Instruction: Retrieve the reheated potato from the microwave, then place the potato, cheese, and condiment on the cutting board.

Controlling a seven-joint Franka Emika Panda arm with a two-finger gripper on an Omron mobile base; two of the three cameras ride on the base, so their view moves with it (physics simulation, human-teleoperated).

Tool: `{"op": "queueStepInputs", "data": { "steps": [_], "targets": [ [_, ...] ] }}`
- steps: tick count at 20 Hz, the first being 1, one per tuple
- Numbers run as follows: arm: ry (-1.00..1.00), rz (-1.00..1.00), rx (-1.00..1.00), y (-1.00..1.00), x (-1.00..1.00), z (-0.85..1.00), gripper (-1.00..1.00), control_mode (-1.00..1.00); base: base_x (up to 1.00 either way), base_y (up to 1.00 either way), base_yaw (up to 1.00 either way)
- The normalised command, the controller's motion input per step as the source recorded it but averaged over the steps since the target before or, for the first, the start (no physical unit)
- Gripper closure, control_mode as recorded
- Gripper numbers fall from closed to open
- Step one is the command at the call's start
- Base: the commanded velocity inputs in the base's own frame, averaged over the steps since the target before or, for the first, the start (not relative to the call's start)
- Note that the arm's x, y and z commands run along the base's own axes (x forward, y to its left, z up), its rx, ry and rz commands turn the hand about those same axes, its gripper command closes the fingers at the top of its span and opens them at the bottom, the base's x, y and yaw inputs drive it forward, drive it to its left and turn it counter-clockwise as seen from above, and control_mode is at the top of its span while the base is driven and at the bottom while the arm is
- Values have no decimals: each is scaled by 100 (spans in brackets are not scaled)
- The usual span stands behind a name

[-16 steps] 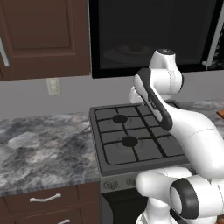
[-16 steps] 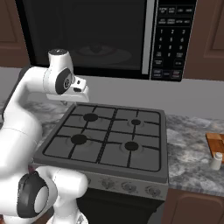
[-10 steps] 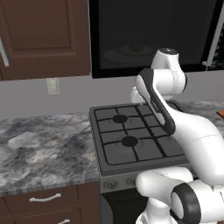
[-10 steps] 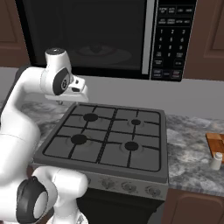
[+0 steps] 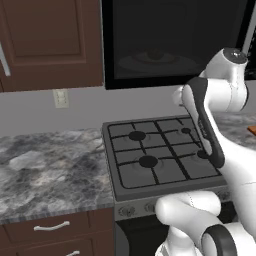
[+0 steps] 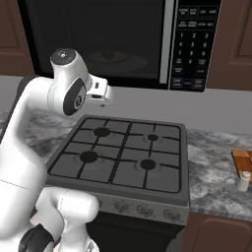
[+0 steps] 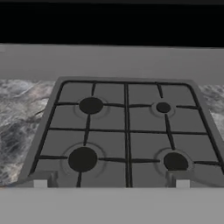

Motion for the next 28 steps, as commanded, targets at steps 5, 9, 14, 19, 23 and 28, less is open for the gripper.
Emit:
{"op": "queueStepInputs", "data": {
  "steps": [5,9,14,19,23,28],
  "targets": [
    [-21,-14,0,-84,-2,56,-100,-100,0,0,0],
    [-18,-16,0,-79,-2,44,-100,-100,0,0,0],
    [-9,-18,0,-64,0,25,-100,-100,0,0,0],
    [-9,-13,0,-52,0,17,-100,-100,0,0,0],
    [-12,-3,0,-43,22,16,-100,-100,0,0,0],
    [-8,0,2,-43,31,16,-100,-100,0,0,0]
  ]
}}
